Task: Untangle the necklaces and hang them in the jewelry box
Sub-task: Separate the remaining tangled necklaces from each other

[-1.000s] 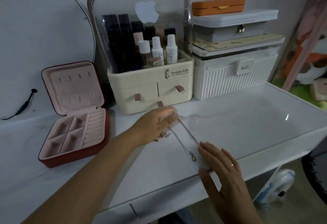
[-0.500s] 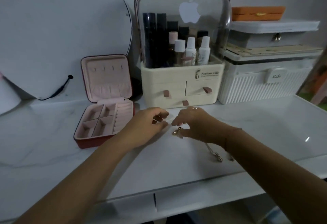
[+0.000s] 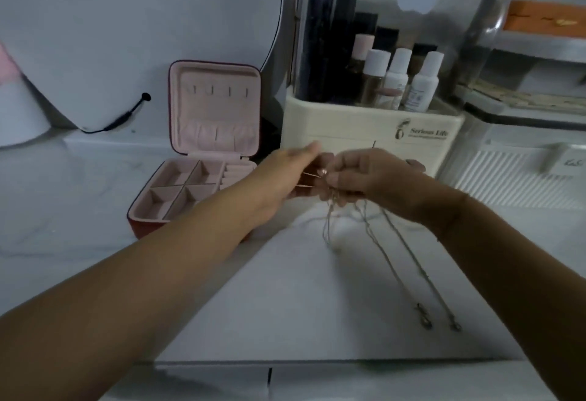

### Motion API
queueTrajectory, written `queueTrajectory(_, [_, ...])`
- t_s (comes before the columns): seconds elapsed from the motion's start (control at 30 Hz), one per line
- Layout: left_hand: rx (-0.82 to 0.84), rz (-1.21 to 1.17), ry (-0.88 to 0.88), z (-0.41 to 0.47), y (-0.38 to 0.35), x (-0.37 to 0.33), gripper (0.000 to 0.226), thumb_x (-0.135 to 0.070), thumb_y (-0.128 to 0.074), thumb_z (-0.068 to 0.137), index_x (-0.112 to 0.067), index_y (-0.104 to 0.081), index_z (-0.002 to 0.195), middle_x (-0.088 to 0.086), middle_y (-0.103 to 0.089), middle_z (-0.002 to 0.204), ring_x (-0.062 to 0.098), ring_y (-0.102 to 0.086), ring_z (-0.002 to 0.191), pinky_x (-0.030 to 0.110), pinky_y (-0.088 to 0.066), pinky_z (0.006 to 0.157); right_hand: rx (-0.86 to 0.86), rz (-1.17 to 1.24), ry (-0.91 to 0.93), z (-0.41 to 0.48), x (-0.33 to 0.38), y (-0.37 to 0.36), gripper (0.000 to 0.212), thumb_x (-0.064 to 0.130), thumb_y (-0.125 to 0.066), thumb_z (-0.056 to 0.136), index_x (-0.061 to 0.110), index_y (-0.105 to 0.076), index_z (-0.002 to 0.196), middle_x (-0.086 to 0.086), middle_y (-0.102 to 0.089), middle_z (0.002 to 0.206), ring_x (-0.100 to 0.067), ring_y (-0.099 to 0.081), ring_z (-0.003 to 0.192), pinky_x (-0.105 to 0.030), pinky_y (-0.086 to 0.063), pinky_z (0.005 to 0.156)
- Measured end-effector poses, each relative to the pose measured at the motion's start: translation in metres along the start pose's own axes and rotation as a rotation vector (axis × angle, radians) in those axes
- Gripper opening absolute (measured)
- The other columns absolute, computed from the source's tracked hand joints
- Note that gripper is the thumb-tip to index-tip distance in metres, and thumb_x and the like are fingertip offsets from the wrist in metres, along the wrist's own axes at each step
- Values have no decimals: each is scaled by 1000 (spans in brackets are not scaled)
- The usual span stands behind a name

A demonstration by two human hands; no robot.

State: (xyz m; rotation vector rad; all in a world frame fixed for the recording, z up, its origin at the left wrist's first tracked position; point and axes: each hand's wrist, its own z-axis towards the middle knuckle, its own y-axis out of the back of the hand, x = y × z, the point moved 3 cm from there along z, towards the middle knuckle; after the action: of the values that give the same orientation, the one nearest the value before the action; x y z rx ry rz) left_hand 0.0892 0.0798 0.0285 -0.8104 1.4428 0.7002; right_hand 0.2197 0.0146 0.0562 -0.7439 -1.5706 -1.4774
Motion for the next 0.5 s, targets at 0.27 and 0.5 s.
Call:
queueTrajectory(0.27, [175, -93, 143, -8, 0, 15, 76, -64, -21, 91, -4, -68, 97, 12, -73, 87, 21, -71, 81, 31, -57, 75, 0, 220, 83, 28, -13, 7, 31, -1, -64, 82, 7, -62, 112, -15, -62, 91, -20, -59, 74, -24, -52, 69])
queueTrajectory(0.5, [158, -23, 100, -20, -2, 17, 22, -13, -58, 88, -1, -64, 105, 12, -74, 94, 21, -71, 89, 30, -55, 85, -81, 375, 101, 22, -26, -1, 11, -2, -55, 88, 7, -60, 92, -3, -58, 66, -11, -54, 58, -19, -49, 58])
